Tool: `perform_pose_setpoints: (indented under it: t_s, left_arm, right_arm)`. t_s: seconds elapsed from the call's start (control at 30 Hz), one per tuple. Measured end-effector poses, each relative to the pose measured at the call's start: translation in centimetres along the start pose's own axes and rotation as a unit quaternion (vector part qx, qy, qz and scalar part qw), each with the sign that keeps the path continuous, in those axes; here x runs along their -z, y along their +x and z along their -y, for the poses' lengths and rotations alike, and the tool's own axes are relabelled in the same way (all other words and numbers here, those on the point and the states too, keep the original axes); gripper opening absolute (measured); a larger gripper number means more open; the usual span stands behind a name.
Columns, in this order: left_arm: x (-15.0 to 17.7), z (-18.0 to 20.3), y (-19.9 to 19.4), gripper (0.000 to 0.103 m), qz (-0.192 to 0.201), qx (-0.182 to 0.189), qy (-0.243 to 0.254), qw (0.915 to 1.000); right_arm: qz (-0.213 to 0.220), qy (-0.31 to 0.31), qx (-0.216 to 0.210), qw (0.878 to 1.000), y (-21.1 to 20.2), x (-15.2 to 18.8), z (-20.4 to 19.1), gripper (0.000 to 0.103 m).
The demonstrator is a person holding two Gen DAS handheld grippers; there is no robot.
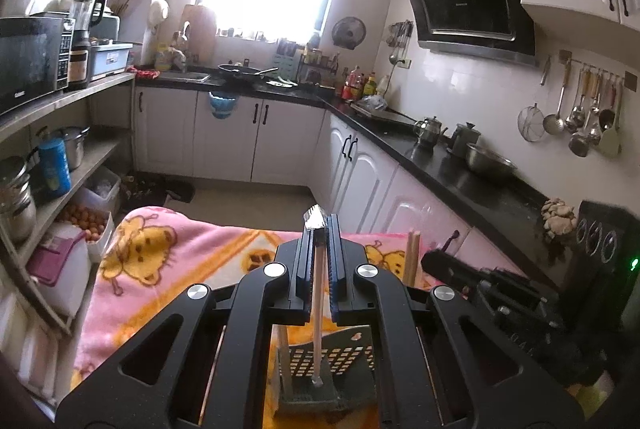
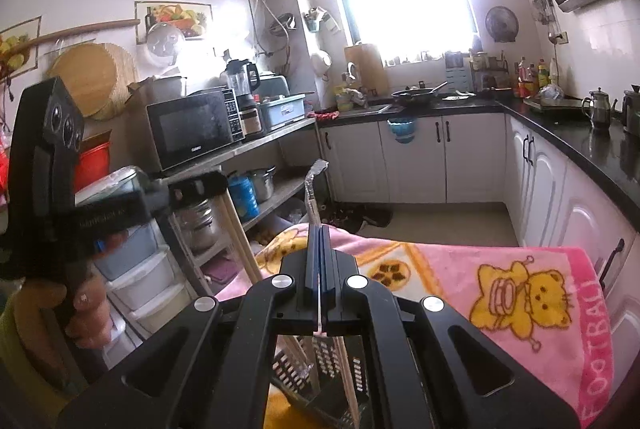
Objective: Organize utensils
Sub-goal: 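Lift both held chopsticks upright and carry them over the green caddy, then lower the chopstick into the caddy and open the left tool while the right tool releases its chopstick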
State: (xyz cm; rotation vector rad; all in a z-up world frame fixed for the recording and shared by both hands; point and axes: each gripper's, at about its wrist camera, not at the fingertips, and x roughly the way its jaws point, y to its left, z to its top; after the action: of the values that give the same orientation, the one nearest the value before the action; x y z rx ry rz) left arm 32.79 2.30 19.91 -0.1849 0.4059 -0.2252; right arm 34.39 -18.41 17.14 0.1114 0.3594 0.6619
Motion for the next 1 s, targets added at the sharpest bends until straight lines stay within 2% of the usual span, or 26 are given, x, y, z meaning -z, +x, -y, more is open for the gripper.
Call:
perform_pose_setpoints:
  t_s: [0.47, 1.0]
  left_arm:
    - [4.2, -1.9, 2.4, 0.001, -0.027, -0.011, -0.015, 0.9995]
    - [8.2, -2.9, 3.7, 0.001, -0.058, 0.0, -0.042, 0.9974]
  right_arm:
    - [-0.001, 0.025, 0.002, 1.0, 3.1, 1.8, 1.1, 0.001]
    - [-0.043, 0.023, 0.016, 0.999, 5.2, 6.6, 1.6, 0.001]
